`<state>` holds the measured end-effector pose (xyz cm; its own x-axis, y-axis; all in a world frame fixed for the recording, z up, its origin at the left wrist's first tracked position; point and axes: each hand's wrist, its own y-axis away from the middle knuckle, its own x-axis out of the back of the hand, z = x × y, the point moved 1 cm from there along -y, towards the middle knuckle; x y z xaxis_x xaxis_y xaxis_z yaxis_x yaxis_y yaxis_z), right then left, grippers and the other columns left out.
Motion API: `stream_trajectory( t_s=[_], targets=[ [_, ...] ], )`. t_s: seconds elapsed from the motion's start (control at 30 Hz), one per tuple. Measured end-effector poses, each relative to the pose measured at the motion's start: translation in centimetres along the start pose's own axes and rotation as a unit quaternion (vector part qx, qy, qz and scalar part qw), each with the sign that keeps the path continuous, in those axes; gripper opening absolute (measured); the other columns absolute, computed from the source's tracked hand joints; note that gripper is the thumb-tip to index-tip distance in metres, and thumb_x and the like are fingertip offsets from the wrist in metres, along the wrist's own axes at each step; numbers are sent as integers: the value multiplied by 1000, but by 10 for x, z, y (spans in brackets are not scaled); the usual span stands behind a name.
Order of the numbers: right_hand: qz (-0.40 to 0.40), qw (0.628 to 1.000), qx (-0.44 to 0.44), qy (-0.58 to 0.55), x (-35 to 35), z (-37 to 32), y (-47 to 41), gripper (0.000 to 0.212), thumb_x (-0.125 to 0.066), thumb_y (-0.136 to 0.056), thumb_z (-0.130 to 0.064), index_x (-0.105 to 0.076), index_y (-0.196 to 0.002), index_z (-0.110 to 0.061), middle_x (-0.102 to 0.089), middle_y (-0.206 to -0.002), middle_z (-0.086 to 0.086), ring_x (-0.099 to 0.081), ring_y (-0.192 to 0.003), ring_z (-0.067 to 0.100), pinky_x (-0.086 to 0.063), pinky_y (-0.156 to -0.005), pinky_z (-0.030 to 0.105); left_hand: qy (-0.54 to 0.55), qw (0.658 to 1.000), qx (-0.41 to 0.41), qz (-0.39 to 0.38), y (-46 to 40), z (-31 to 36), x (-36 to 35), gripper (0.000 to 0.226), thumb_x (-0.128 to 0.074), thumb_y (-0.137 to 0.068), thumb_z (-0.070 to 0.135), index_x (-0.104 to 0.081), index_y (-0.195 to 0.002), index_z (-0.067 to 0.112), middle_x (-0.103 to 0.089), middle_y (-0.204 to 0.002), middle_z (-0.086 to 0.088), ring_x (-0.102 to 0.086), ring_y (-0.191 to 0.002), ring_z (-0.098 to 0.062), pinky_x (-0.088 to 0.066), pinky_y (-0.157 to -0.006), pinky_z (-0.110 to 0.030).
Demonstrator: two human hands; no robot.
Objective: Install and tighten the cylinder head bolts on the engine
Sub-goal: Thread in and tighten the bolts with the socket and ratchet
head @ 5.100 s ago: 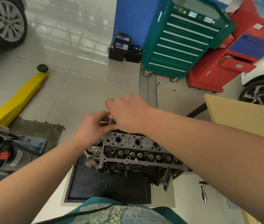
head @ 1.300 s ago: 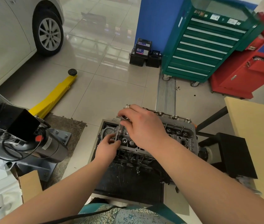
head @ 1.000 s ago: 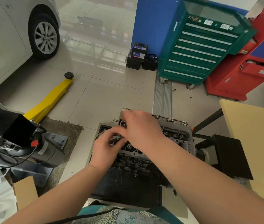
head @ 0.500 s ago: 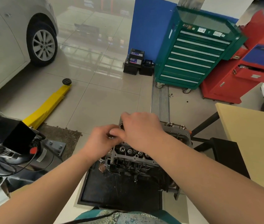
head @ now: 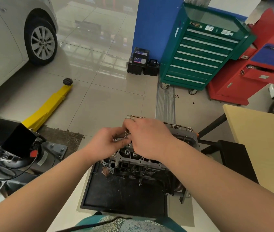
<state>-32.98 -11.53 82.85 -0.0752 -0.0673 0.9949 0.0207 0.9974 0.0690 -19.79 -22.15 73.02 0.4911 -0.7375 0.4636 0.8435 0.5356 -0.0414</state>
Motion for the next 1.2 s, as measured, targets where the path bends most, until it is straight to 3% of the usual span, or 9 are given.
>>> stream_trajectory(
  t_s=[0.17, 0.3, 0.37, 0.5, 0.6, 0.73, 0.9, 1.0, 1.2],
  targets=[
    [41, 994, -89, 52, -3, -6, -8, 52, -43, -96, -72, -56, -106, -23, -52, -79, -4, -50, -71, 22, -29, -53, 32, -15, 997, 8, 80, -1, 8, -3, 34, -76, -80, -5, -71, -94, 25, -70, -80, 11, -64, -75, 1, -45, -64, -11],
    [12, 999, -33, 12, 2, -3, -3, 31, -64, -97, -37, -50, -120, -22, -61, -99, -1, -59, -82, 24, -29, -53, 30, 39, 998, 12, 57, -2, 8, 2, 23, -81, -87, 1, -77, -107, 12, -80, -93, 6, -75, -89, -3, -56, -79, -14],
    [16, 997, -76, 19, 0, 0, -5, 27, -60, -100, -41, -52, -114, -19, -58, -87, 0, -61, -77, 25, -31, -53, 32, 61, 997, 13, 39, 1, 12, 2, 32, -81, -87, 4, -75, -118, 11, -79, -101, 12, -73, -98, 1, -53, -87, -10],
    [26, 995, -89, 41, -2, -4, -10, 49, -48, -98, -67, -54, -110, -20, -60, -87, -1, -59, -76, 25, -38, -56, 34, -6, 995, 19, 95, 0, 15, -7, 24, -75, -79, -9, -74, -92, 11, -74, -85, -2, -67, -77, -14, -49, -68, -29],
    [2, 1000, -28, 6, 1, -5, -6, 36, -64, -96, -41, -49, -122, -22, -63, -106, 0, -63, -90, 26, -44, -62, 37, 47, 995, 37, 85, -1, 11, -8, 25, -77, -84, -6, -77, -100, 13, -77, -89, -13, -73, -88, -33, -59, -77, -46],
    [-5, 997, -73, 9, 2, -4, -8, 28, -66, -96, -32, -52, -116, -18, -63, -94, 2, -64, -84, 29, -39, -60, 36, 97, 993, 47, 48, 4, 9, -9, 34, -82, -85, 4, -72, -115, 16, -75, -101, -7, -73, -98, -22, -60, -94, -35],
    [19, 997, -72, 29, -1, -8, -12, 33, -55, -101, -51, -55, -111, -19, -67, -93, 5, -65, -84, 30, -38, -59, 37, -19, 997, -1, 79, -2, 10, -9, 25, -68, -80, 2, -64, -68, 24, -62, -63, 6, -51, -58, -2, -43, -54, -25],
    [-15, 1000, -12, 13, 0, -2, -8, 29, -63, -98, -38, -49, -119, -25, -64, -103, -1, -62, -91, 26, -46, -63, 37, 10, 1000, 4, 27, -5, 0, 0, 4, -79, -88, 4, -77, -92, 6, -78, -83, -1, -74, -80, -17, -60, -72, -41],
    [7, 998, -64, -9, -7, -7, -11, 29, -59, -102, -39, -53, -113, -13, -67, -95, 9, -65, -87, 32, -36, -60, 38, 47, 998, -3, 46, -3, 0, -2, 34, -81, -83, 3, -72, -100, 31, -73, -90, 16, -70, -83, -3, -56, -78, -19]
  ],
)
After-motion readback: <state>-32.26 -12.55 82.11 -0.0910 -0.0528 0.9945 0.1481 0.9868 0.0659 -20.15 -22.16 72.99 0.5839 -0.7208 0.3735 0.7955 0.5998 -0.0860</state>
